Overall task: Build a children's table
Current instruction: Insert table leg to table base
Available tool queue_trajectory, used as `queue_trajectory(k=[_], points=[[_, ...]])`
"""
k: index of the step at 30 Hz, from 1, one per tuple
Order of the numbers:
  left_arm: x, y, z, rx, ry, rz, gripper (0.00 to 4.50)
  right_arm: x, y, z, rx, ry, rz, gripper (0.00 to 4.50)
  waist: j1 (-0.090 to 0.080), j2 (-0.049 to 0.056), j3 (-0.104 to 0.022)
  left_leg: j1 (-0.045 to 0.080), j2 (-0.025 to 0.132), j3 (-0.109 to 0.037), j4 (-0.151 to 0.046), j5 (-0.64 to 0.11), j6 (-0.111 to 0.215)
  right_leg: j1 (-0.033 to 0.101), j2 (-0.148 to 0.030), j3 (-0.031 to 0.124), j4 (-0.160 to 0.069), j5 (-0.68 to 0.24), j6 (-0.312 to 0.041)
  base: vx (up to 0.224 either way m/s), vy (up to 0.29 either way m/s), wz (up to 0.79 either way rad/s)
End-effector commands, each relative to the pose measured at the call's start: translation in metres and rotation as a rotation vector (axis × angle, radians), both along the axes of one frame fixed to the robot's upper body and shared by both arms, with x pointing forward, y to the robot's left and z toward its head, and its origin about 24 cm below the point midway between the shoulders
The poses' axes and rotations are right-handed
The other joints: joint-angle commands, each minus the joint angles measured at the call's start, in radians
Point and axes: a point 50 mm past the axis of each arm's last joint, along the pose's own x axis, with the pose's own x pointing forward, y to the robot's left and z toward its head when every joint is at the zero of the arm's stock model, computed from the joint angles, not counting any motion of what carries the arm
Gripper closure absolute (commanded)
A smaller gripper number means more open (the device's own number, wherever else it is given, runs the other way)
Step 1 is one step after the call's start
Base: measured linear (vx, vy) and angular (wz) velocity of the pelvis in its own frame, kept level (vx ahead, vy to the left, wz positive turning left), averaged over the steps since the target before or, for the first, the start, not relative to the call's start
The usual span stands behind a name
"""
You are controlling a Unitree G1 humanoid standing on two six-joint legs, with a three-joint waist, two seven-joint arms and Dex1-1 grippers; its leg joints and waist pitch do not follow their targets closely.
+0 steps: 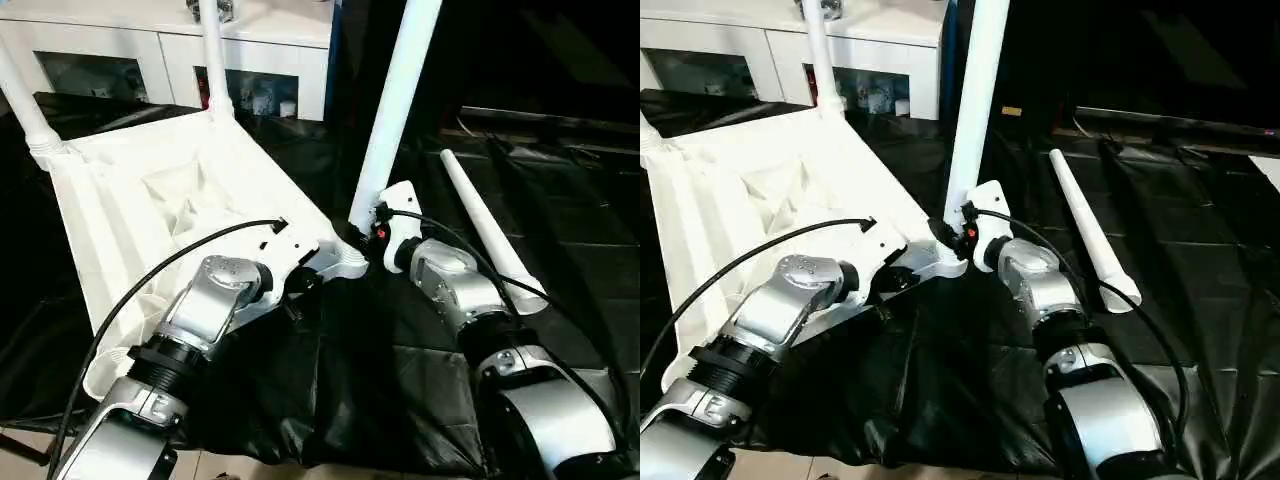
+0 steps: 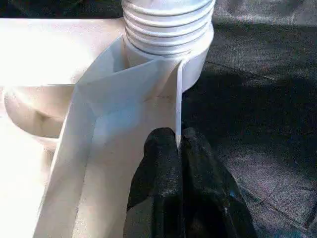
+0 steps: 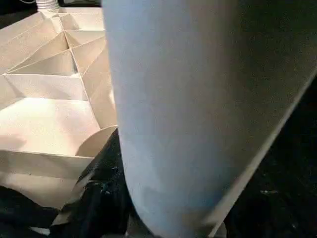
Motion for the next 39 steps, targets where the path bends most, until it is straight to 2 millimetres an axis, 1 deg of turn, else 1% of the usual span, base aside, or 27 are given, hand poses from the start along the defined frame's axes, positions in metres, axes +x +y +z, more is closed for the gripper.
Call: queue_trajectory(k=[1,2,3,4,5,8,9,10,12,13,14,15,17,18,19,21,22,23,25,26,29,30,31,33,34,35,39], points=[[0.002,-0.018,0.028,-0.091,-0.099,-0.089,4.50,-0.017,0.007,-0.035,-0.019,0.166,0.032,1.86,0.012,0.014,-0.055,-0.004,0.021,-0.004,-0.068,-0.232,0.013,0.050,-0.065,0.045,-0.078,-0.269,-0.189,0.000,0.000,0.00],[0.001,-0.018,0.028,-0.095,-0.094,-0.100,4.50,-0.016,0.007,-0.033,-0.013,0.157,0.048,1.86,0.012,0.014,-0.055,-0.003,0.021,-0.002,-0.067,-0.231,0.013,0.049,-0.065,0.045,-0.079,-0.258,-0.193,0.000,0.000,0.00],[0.000,-0.017,0.028,-0.098,-0.091,-0.110,4.50,-0.016,0.007,-0.032,-0.007,0.148,0.059,1.72,0.013,0.012,-0.058,-0.004,0.021,-0.002,-0.066,-0.215,0.016,0.052,-0.064,0.045,-0.075,-0.225,-0.202,0.000,0.000,0.00],[0.000,-0.017,0.028,-0.098,-0.090,-0.113,4.50,-0.016,0.006,-0.031,-0.004,0.145,0.063,1.63,0.013,0.012,-0.058,-0.005,0.022,-0.002,-0.065,-0.205,0.020,0.052,-0.064,0.045,-0.072,-0.206,-0.208,0.000,0.000,0.00],[-0.002,-0.017,0.028,-0.102,-0.087,-0.135,4.50,-0.016,0.006,-0.027,0.018,0.132,0.092,1.53,0.014,0.015,-0.062,-0.007,0.021,0.000,-0.061,-0.167,0.029,0.056,-0.062,0.045,-0.063,-0.130,-0.227,0.000,0.000,0.00],[-0.004,-0.015,0.028,-0.112,-0.080,-0.179,4.50,-0.018,0.002,-0.022,0.024,0.098,0.152,1.27,0.018,0.014,-0.065,-0.008,0.019,0.002,-0.055,-0.114,0.052,0.060,-0.060,0.046,-0.052,-0.022,-0.256,0.000,0.000,0.00],[-0.004,-0.015,0.028,-0.112,-0.080,-0.179,4.50,-0.018,0.002,-0.022,0.024,0.098,0.152,1.17,0.020,0.015,-0.067,-0.008,0.019,0.003,-0.053,-0.095,0.063,0.060,-0.059,0.045,-0.048,0.014,-0.268,0.000,0.000,0.00],[-0.005,-0.011,0.028,-0.115,-0.069,-0.222,4.50,-0.020,-0.003,-0.019,0.020,0.074,0.212,1.08,0.023,0.016,-0.068,-0.008,0.017,0.004,-0.051,-0.084,0.074,0.060,-0.058,0.044,-0.046,0.033,-0.275,0.000,0.000,0.00],[-0.006,-0.010,0.029,-0.114,-0.070,-0.239,4.50,-0.021,-0.004,-0.018,0.019,0.063,0.237,1.08,0.029,0.015,-0.066,-0.009,0.018,0.006,-0.050,-0.091,0.086,0.061,-0.059,0.045,-0.047,0.028,-0.277,0.000,0.000,0.00],[-0.008,-0.008,0.029,-0.115,-0.055,-0.272,4.50,-0.023,-0.008,-0.015,0.027,0.056,0.282,1.08,0.033,0.021,-0.064,-0.007,0.020,0.005,-0.051,-0.097,0.084,0.059,-0.060,0.045,-0.048,0.011,-0.276,0.000,0.000,0.00],[-0.008,-0.008,0.029,-0.114,-0.055,-0.275,4.50,-0.023,-0.008,-0.015,0.027,0.056,0.285,1.08,0.035,0.019,-0.064,-0.006,0.019,0.006,-0.051,-0.103,0.084,0.059,-0.060,0.045,-0.051,0.000,-0.274,0.000,0.000,0.00],[-0.010,-0.005,0.029,-0.117,-0.041,-0.315,4.50,-0.026,-0.013,-0.013,0.018,0.049,0.334,1.08,0.035,0.017,-0.064,-0.006,0.020,0.006,-0.052,-0.110,0.079,0.059,-0.060,0.045,-0.050,-0.012,-0.275,0.000,0.000,0.00],[-0.012,-0.003,0.029,-0.118,-0.038,-0.350,4.50,-0.030,-0.018,-0.014,-0.007,0.044,0.386,1.08,0.039,0.017,-0.064,-0.004,0.021,0.005,-0.052,-0.110,0.076,0.059,-0.060,0.045,-0.050,-0.016,-0.269,0.000,0.000,0.00],[-0.013,-0.002,0.029,-0.122,-0.029,-0.372,4.50,-0.033,-0.021,-0.014,-0.019,0.045,0.419,1.08,0.042,0.013,-0.064,-0.004,0.021,0.007,-0.050,-0.106,0.080,0.059,-0.059,0.045,-0.050,-0.012,-0.269,0.000,0.000,0.00],[-0.015,0.000,0.029,-0.125,-0.019,-0.406,4.50,-0.037,-0.024,-0.014,-0.030,0.050,0.469,1.08,0.047,0.017,-0.063,-0.002,0.022,0.007,-0.051,-0.107,0.080,0.057,-0.059,0.044,-0.049,-0.019,-0.270,0.000,0.000,0.00],[-0.016,0.000,0.030,-0.126,-0.017,-0.420,4.50,-0.039,-0.025,-0.014,-0.033,0.051,0.490,1.08,0.054,0.017,-0.062,-0.002,0.024,0.008,-0.050,-0.114,0.078,0.056,-0.059,0.045,-0.049,-0.028,-0.267,0.000,0.000,0.00],[-0.017,0.002,0.030,-0.130,-0.010,-0.439,4.50,-0.041,-0.027,-0.013,-0.045,0.051,0.526,1.08,0.056,0.024,-0.062,-0.001,0.024,0.007,-0.051,-0.119,0.074,0.054,-0.060,0.045,-0.049,-0.035,-0.267,0.000,0.000,0.00],[-0.018,0.004,0.030,-0.129,-0.004,-0.462,4.50,-0.044,-0.028,-0.013,-0.055,0.053,0.558,1.08,0.058,0.022,-0.061,0.000,0.024,0.008,-0.051,-0.129,0.068,0.054,-0.059,0.045,-0.051,-0.046,-0.264,0.000,0.000,0.00],[-0.023,0.008,0.029,-0.120,0.023,-0.527,4.50,-0.050,-0.030,-0.013,-0.074,0.067,0.633,1.08,0.065,0.025,-0.061,-0.002,0.025,0.007,-0.052,-0.139,0.060,0.056,-0.059,0.045,-0.051,-0.056,-0.257,0.000,0.000,0.00],[-0.024,0.008,0.029,-0.120,0.025,-0.534,4.50,-0.051,-0.030,-0.013,-0.077,0.069,0.640,1.08,0.066,0.024,-0.061,-0.002,0.025,0.007,-0.052,-0.140,0.058,0.055,-0.058,0.045,-0.051,-0.057,-0.254,0.000,0.000,0.00],[-0.029,0.011,0.028,-0.116,0.057,-0.597,4.50,-0.058,-0.033,-0.014,-0.110,0.086,0.715,1.08,0.075,0.026,-0.062,-0.001,0.027,0.006,-0.051,-0.142,0.051,0.054,-0.060,0.044,-0.049,-0.054,-0.254,0.000,0.000,0.00],[-0.030,0.011,0.028,-0.111,0.068,-0.610,4.50,-0.060,-0.034,-0.015,-0.116,0.093,0.736,1.33,0.080,0.025,-0.061,0.002,0.027,0.008,-0.051,-0.154,0.050,0.050,-0.058,0.045,-0.051,-0.060,-0.256,0.000,0.000,0.00],[-0.030,0.011,0.028,-0.111,0.068,-0.610,4.50,-0.060,-0.034,-0.015,-0.116,0.093,0.736,1.33,0.082,0.025,-0.060,0.004,0.028,0.008,-0.052,-0.165,0.046,0.049,-0.059,0.046,-0.052,-0.074,-0.255,0.000,0.000,0.00],[-0.031,0.013,0.027,-0.100,0.082,-0.631,4.50,-0.065,-0.035,-0.017,-0.125,0.108,0.770,1.46,0.083,0.020,-0.058,0.003,0.028,0.007,-0.055,-0.183,0.038,0.050,-0.060,0.045,-0.055,-0.108,-0.250,0.000,0.000,0.00],[-0.031,0.014,0.026,-0.096,0.086,-0.638,4.50,-0.067,-0.036,-0.018,-0.128,0.113,0.784,1.55,0.084,0.022,-0.057,0.004,0.028,0.007,-0.056,-0.189,0.035,0.050,-0.061,0.046,-0.057,-0.121,-0.246,0.000,0.000,0.00],[-0.031,0.015,0.026,-0.094,0.087,-0.642,4.50,-0.069,-0.036,-0.019,-0.128,0.119,0.793,1.63,0.084,0.021,-0.056,0.003,0.027,0.006,-0.057,-0.201,0.029,0.050,-0.061,0.047,-0.059,-0.149,-0.232,0.000,0.000,0.00],[-0.032,0.016,0.025,-0.094,0.090,-0.648,4.50,-0.074,-0.035,-0.021,-0.118,0.127,0.803,1.65,0.083,0.020,-0.057,0.004,0.027,0.005,-0.057,-0.197,0.024,0.050,-0.062,0.048,-0.062,-0.164,-0.220,0.000,0.000,0.00]])
